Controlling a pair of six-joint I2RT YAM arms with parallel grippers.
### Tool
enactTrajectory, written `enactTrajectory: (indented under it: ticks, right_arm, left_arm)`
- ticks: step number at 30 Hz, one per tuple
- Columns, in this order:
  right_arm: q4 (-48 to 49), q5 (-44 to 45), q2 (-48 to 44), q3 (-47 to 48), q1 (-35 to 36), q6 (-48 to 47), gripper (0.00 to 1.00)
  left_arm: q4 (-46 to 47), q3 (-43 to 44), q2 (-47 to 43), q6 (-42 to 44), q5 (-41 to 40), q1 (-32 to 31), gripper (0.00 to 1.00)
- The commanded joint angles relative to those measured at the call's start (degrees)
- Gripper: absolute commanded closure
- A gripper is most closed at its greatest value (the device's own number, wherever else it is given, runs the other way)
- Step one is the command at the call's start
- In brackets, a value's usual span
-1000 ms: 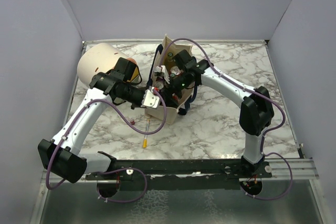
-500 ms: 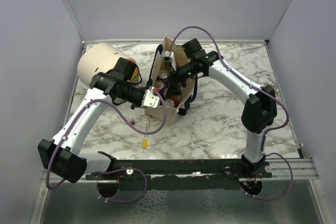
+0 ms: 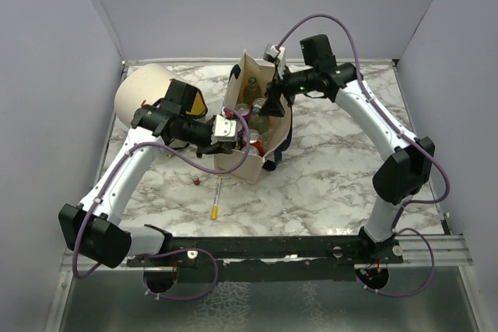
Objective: Place the beverage into the canvas bag
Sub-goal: Place the drink in the canvas bag, then reset both arms
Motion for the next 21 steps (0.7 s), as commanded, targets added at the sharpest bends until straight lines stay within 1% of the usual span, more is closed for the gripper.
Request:
enactTrajectory:
  ticks: [1, 3, 7, 17, 21]
  right_arm:
    - [3.5, 5.2, -4.2, 3.0, -2.3, 1.4, 0.22]
    - [3.8, 6.6, -5.2, 3.1, -3.0, 1.7, 0.22]
    - [3.5, 8.8, -6.8, 3.2, -4.0, 1.7, 0.21]
    - [3.8, 10.7, -9.4, 1.3, -4.8, 2.1, 0.21]
    - [3.8, 10.8, -10.1, 0.7, -5.0, 2.0, 0.21]
  left_arm:
    - [7.3, 3.4, -0.2, -11.8, 9.9, 3.0, 1.00]
    - [9.4, 3.5, -0.3, -14.8, 11.2, 4.5, 1.00]
    - [11.2, 4.1, -0.7, -17.2, 11.8, 6.0, 1.00]
    - [17.6, 4.0, -2.3, -25.6, 14.1, 8.8, 1.00]
    - [18.9, 3.9, -2.8, -27.5, 14.4, 9.5, 1.00]
